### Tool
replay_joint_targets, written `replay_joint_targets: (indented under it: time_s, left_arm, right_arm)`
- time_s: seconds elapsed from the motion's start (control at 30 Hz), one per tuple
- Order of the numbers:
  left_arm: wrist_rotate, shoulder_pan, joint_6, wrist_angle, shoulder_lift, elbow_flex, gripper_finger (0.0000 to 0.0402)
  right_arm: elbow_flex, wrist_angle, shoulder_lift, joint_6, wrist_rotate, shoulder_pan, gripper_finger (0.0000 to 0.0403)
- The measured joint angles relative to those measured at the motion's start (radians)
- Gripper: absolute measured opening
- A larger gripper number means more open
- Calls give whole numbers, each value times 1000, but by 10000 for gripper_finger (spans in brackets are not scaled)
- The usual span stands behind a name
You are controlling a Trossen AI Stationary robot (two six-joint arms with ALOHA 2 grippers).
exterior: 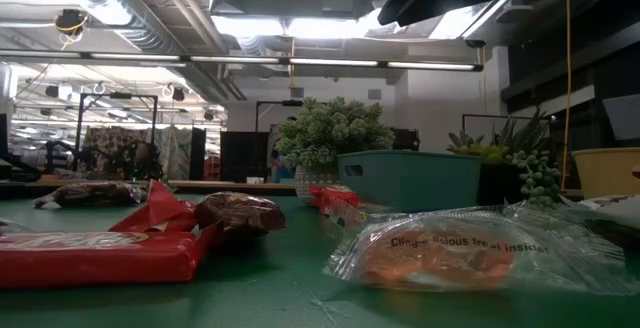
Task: Organize candy in baskets
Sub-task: Put the red chocolate into the red bin
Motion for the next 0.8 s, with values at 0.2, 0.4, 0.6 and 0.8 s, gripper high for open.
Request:
replay_joint_targets:
  time_s: [0.2,0.4,0.6,0.8]
  left_arm:
    - [-234,30,3,106,0,0,132]
    - [-298,104,-4,222,0,0,148]
    - [-296,197,-88,354,0,0,149]
    - [-224,259,-137,401,15,1,145]
  right_arm:
    - [0,0,0,0,0,0,184]
    - [0,0,0,0,0,0,184]
    - [0,0,0,0,0,0,184]
    - [0,0,0,0,0,0,184]
